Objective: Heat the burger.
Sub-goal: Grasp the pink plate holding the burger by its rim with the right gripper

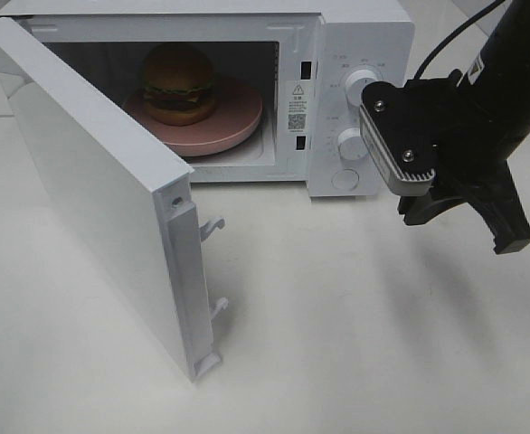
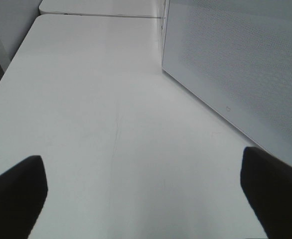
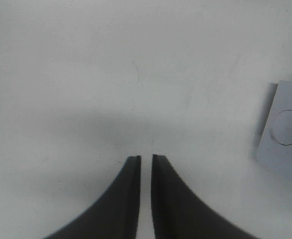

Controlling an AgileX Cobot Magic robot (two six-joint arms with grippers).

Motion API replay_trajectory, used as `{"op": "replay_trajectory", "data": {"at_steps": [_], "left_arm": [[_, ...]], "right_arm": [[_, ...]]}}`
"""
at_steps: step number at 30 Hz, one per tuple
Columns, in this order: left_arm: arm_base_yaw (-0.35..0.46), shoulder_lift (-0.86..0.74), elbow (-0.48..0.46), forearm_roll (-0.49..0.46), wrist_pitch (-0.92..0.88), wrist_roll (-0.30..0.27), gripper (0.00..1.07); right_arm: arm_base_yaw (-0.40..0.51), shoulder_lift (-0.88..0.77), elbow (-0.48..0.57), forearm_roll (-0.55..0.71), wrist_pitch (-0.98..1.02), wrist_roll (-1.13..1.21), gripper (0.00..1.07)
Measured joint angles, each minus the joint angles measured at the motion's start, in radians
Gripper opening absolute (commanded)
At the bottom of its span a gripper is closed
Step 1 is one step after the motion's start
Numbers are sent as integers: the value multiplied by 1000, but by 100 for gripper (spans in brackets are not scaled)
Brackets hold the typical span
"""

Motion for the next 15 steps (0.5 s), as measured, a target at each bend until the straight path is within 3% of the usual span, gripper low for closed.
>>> {"op": "replay_trajectory", "data": {"at_steps": [1,2,4,5,6,8,9,11,15], "left_arm": [[0,0,0,0,0,0,98],[0,0,0,0,0,0,98],[0,0,0,0,0,0,98],[0,0,0,0,0,0,98],[0,0,0,0,0,0,98],[0,0,0,0,0,0,98],[0,0,0,0,0,0,98],[0,0,0,0,0,0,98],[0,0,0,0,0,0,98]], "right_arm": [[8,0,0,-10,-9,-2,25],[29,0,0,-36,-26,-2,38],[43,0,0,-49,-40,-1,44],[64,0,0,-65,-70,9,59],[64,0,0,-65,-70,9,59],[87,0,0,-72,-128,49,80],[87,0,0,-72,-128,49,80],[101,0,0,-78,-171,81,92],[115,0,0,-88,-205,100,94]]}}
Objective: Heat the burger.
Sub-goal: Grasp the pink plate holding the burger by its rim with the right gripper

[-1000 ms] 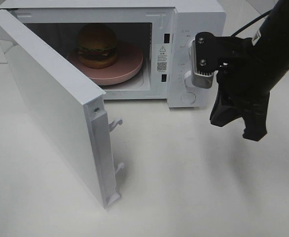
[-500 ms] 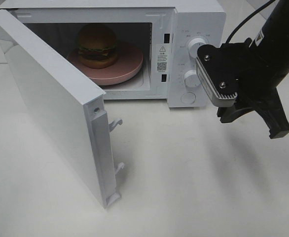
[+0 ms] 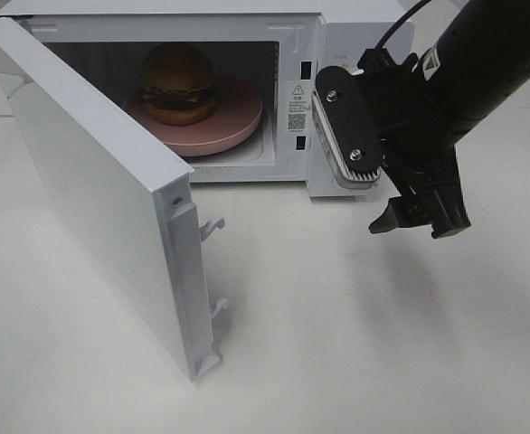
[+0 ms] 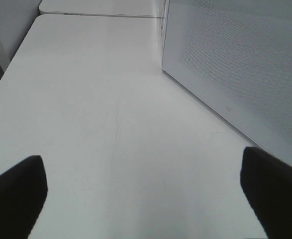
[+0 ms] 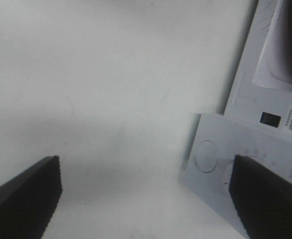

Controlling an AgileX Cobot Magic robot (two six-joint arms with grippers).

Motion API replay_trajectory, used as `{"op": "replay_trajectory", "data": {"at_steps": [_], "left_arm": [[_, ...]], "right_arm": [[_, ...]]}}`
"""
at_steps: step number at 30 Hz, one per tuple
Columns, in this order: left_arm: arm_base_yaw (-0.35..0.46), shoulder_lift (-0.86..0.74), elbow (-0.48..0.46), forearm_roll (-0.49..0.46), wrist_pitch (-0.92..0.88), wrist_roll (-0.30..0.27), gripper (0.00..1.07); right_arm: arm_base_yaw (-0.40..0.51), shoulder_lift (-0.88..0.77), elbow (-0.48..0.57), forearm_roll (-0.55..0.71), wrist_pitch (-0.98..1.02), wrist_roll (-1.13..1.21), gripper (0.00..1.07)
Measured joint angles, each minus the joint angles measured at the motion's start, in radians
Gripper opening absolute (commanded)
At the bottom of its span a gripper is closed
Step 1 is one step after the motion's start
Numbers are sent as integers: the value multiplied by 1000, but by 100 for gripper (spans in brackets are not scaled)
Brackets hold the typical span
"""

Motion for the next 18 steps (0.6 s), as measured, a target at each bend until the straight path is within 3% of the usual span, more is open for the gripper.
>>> {"op": "replay_trajectory", "data": {"at_steps": [18], "left_arm": [[0,-1,0,0,0,1,98]], "right_arm": [[78,89,-54,-92,-180,33,90]]}}
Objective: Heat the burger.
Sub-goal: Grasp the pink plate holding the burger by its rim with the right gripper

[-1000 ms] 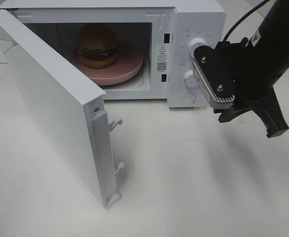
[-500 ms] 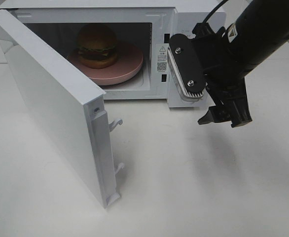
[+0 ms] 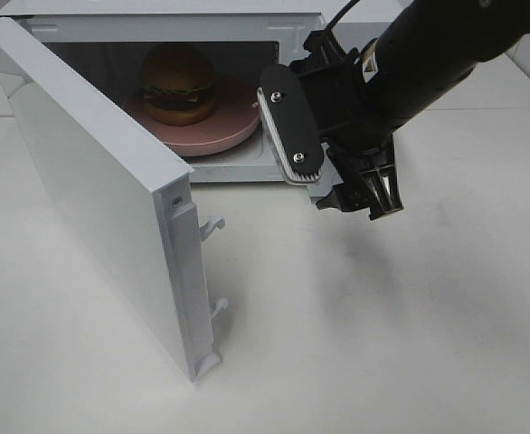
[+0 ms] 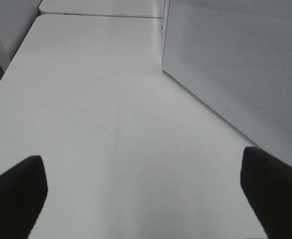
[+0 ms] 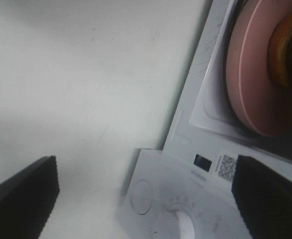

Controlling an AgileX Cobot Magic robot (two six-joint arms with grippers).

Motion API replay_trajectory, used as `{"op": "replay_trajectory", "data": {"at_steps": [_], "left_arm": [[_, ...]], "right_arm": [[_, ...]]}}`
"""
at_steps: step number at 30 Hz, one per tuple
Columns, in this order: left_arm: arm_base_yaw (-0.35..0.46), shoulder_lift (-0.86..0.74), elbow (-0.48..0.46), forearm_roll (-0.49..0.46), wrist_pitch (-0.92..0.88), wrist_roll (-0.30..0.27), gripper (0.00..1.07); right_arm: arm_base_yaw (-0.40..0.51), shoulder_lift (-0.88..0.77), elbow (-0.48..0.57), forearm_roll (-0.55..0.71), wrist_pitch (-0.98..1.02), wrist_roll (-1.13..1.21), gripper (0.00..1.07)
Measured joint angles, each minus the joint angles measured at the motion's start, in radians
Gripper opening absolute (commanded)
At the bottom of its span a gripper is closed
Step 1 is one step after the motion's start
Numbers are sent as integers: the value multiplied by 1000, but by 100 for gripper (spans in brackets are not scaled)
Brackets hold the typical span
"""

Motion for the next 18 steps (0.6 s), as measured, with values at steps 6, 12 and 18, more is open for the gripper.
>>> {"op": "replay_trajectory", "data": {"at_steps": [6,12,18], "left_arm": [[0,0,0,0,0,0,98],[0,0,0,0,0,0,98],[0,0,0,0,0,0,98]], "right_arm": [[24,51,-52,-36,-54,50,90],[27,106,-99,-51,-74,57,89],[27,149,-141,-51,-86,69,88]]}}
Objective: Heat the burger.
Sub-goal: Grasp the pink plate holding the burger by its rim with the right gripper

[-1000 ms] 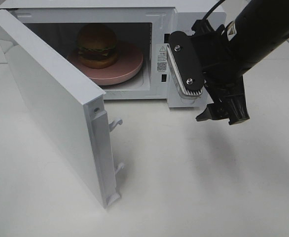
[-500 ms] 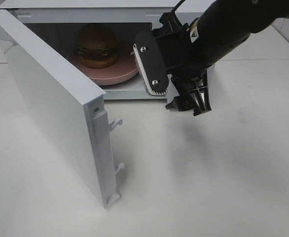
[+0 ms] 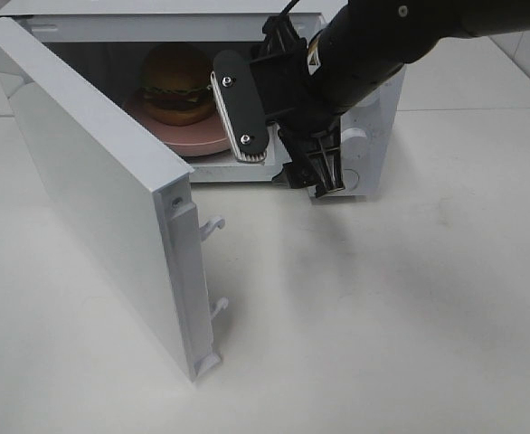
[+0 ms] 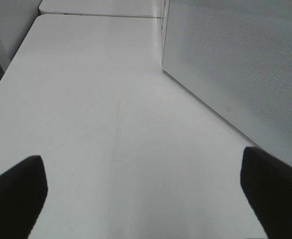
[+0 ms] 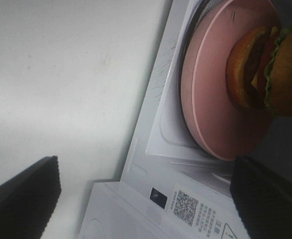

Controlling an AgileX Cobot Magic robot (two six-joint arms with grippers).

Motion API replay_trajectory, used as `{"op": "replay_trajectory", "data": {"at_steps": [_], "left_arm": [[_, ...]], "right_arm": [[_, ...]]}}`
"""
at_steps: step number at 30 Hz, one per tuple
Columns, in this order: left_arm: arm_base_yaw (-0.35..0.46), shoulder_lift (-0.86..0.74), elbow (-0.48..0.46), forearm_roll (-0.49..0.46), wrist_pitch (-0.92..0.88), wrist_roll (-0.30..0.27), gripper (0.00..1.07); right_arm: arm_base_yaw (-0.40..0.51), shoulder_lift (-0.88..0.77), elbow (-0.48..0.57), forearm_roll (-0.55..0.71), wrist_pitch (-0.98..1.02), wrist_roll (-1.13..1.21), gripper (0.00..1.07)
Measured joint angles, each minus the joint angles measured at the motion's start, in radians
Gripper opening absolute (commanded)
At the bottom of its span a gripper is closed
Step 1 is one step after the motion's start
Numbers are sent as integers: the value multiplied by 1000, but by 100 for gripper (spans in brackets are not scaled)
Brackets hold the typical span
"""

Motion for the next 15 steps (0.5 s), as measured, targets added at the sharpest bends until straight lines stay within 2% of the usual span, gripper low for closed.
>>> {"op": "replay_trajectory", "data": {"at_steps": [15], "left_arm": [[0,0,0,0,0,0,98]], "right_arm": [[16,135,-114,-3,-14,26,88]]}}
